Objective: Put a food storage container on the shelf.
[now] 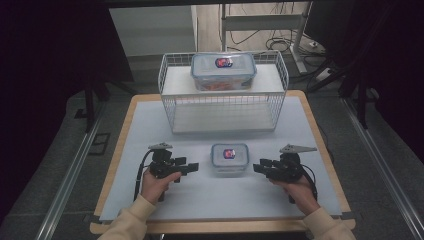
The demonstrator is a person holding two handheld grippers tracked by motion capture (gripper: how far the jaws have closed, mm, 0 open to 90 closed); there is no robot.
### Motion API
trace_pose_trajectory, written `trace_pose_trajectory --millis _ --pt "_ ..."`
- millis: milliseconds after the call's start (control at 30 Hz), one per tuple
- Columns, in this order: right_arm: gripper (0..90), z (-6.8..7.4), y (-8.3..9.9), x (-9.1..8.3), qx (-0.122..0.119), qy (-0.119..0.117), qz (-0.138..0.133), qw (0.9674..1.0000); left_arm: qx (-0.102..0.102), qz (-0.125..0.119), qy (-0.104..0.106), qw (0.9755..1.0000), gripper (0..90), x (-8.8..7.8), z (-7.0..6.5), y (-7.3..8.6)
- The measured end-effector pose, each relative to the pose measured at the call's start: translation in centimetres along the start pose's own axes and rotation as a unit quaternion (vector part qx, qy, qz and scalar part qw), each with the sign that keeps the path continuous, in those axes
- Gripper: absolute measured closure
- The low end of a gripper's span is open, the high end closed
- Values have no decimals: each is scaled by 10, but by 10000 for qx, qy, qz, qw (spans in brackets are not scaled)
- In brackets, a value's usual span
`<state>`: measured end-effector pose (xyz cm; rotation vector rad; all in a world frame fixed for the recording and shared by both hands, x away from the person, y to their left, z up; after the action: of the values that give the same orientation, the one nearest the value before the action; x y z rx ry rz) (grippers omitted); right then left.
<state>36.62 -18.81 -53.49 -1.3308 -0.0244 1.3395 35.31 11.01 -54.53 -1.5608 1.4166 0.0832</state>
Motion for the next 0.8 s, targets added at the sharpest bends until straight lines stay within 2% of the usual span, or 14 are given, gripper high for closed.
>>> trace_pose_trajectory --millis 100,233,433,500,600,800 --pt "466 -2 -4 3 88 -107 81 9999 -82 25 149 9999 238 8 -4 -6" --pt "414 -2 -17 9 242 -295 70 9992 -51 49 150 9999 236 17 -9 -16" --pt "370 -3 -27 22 316 -391 223 9985 -100 148 184 9997 235 32 -11 -27" --pt "356 -5 -30 28 379 -415 272 9980 -179 131 229 9995 235 38 -10 -31" --pt "340 -9 -34 34 509 -457 311 9972 -360 184 418 9983 234 45 -10 -34" --pt "332 -16 -34 45 698 -523 479 9950 -498 328 462 9972 232 59 -7 -35"
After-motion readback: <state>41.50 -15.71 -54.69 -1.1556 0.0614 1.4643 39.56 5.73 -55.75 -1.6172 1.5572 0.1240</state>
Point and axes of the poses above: each handheld gripper's, and its own axes: x roughly forward along the jaws, y roughly out of its underside, z roughly to its left, the point moved 7 cm from there along x, roughly forward along the jaws, and after that the axes turned 8 degrees about z, right-handed, at the moved point
